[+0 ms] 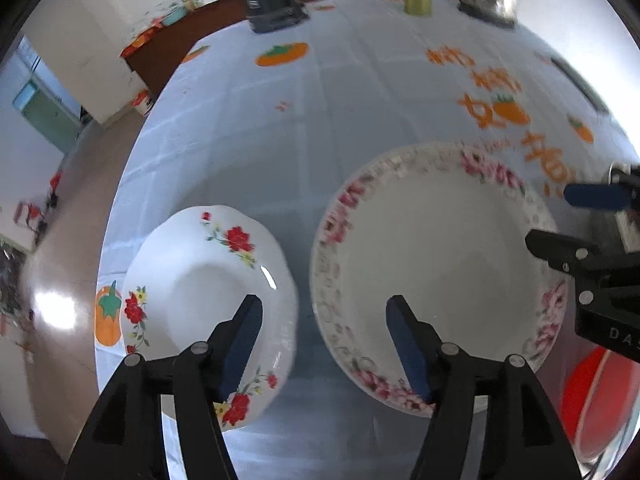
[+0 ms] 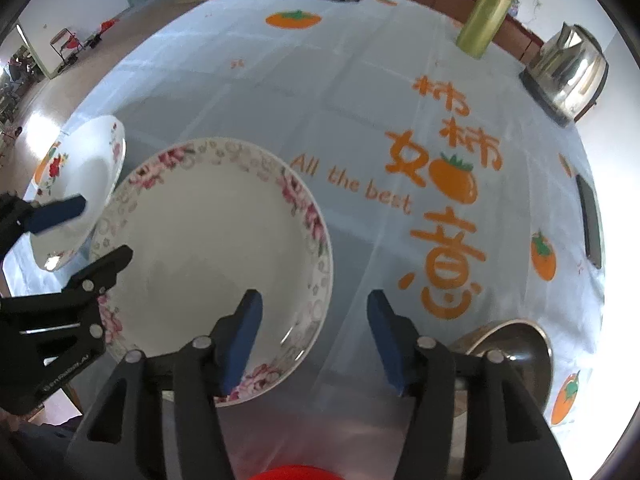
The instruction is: Organize plates and bowls
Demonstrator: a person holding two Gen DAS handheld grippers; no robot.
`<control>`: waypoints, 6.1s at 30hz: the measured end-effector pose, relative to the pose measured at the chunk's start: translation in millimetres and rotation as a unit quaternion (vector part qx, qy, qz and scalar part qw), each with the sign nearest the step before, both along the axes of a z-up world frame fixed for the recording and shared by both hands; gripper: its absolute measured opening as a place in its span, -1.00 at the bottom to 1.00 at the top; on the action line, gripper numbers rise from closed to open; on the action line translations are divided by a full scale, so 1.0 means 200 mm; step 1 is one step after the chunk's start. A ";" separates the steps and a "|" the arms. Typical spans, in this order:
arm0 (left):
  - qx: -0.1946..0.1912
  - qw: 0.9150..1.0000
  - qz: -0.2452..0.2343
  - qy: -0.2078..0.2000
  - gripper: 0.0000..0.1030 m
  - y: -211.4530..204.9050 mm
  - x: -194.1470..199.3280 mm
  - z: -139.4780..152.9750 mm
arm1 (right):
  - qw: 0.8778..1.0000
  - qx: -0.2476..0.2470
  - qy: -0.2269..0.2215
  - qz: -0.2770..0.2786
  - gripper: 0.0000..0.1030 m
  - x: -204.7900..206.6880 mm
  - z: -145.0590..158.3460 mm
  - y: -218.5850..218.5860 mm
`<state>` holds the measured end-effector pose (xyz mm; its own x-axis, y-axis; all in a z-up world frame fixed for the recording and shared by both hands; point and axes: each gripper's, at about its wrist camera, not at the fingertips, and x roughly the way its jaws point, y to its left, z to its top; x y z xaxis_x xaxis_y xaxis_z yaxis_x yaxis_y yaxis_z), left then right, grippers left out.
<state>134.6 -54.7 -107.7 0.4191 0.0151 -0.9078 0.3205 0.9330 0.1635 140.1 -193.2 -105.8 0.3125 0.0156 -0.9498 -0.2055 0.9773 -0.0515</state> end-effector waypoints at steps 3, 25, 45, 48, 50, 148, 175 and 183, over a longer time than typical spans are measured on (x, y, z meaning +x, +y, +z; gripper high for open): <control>-0.019 0.999 0.028 -0.003 0.29 0.09 0.02 0.04 | 1.000 0.009 -0.012 0.001 0.08 0.01 0.06 0.01; -0.056 0.967 0.245 0.044 0.29 0.92 0.05 -0.05 | 0.989 0.095 -0.007 0.110 -0.24 0.21 0.09 0.70; -0.084 0.965 0.240 0.068 -0.08 0.94 0.12 -0.18 | 0.990 0.048 0.024 0.130 -0.57 0.38 -0.14 0.88; -0.084 0.966 0.235 0.067 -0.30 0.91 0.13 -0.17 | 0.990 0.048 0.022 0.134 -0.54 0.38 -0.14 0.89; -0.086 0.964 0.241 0.069 -0.30 0.91 0.14 -0.16 | 0.989 0.049 0.028 0.138 -0.49 0.39 -0.16 0.89; -0.065 0.987 0.138 0.057 -0.39 0.31 -0.03 0.14 | 0.994 0.105 0.018 0.029 -0.57 0.00 0.09 0.21; -0.056 0.992 0.097 0.062 -0.39 0.09 0.02 0.15 | 0.994 0.106 0.010 -0.013 -0.57 0.01 0.11 0.00; -0.054 0.993 0.085 0.065 -0.39 0.03 0.04 0.14 | 0.994 0.102 0.010 -0.024 -0.56 0.04 0.11 -0.05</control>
<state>142.0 -48.2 -79.8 0.2988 -0.0239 -0.9540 0.1686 0.9853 0.0281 148.0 -203.0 -84.5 0.2983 0.1936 -0.9346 -0.1576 0.9758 0.1518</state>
